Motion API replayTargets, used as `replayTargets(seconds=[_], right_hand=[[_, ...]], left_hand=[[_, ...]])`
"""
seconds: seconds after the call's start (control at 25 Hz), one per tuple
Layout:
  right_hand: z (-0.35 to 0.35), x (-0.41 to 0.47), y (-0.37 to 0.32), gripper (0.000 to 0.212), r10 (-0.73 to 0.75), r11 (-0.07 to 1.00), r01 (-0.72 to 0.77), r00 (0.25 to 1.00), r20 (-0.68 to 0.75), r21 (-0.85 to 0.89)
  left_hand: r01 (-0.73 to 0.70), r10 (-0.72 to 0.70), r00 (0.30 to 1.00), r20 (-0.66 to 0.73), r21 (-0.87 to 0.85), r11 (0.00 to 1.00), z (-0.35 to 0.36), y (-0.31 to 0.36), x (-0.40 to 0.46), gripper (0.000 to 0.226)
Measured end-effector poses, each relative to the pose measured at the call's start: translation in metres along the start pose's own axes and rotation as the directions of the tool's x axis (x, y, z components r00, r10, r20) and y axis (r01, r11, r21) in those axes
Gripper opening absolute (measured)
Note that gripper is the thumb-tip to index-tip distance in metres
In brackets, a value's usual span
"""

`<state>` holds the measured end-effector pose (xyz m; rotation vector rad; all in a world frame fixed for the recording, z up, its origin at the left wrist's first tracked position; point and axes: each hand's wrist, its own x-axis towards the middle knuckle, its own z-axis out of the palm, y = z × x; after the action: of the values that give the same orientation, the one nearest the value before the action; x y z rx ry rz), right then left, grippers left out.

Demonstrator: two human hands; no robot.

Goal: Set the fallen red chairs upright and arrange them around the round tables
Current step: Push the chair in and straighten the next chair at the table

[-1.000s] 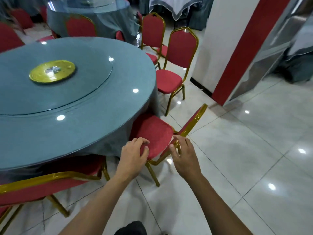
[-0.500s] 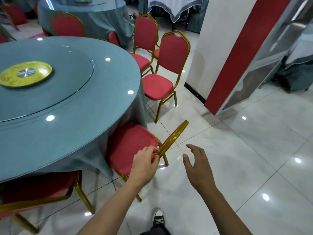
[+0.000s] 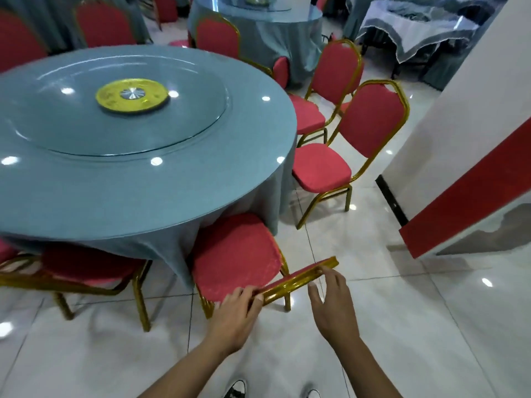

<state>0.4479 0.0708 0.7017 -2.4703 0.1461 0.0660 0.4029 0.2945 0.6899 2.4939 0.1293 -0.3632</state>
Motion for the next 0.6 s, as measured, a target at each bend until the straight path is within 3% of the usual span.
replayTargets(seconds=[0.12, 0.28, 0.48, 0.6], right_hand=[[0.0, 0.029, 0.011, 0.052, -0.108, 0.991, 0.115, 0.989, 0.099, -0.066], [-0.008, 0.045, 0.029, 0.068, -0.27, 0.946, 0.303, 0.934, 0.236, -0.119], [-0.019, 0.068, 0.045, 0.085, -0.409, 0.881, 0.463, 0.848, 0.338, -0.095], [-0.024, 0.079, 0.057, 0.084, -0.468, 0.844, 0.533, 0.786, 0.403, -0.059]], left_hand=[[0.125, -0.122, 0.989, -0.085, 0.026, 0.992, 0.009, 0.01, -0.005, 0.057], [0.301, -0.276, 0.927, -0.254, 0.067, 0.951, 0.022, 0.033, -0.017, 0.049], [0.401, -0.355, 0.847, -0.396, 0.037, 0.915, 0.033, 0.054, -0.022, 0.065], [0.429, -0.363, 0.828, -0.428, 0.065, 0.901, 0.042, 0.069, -0.029, 0.076]])
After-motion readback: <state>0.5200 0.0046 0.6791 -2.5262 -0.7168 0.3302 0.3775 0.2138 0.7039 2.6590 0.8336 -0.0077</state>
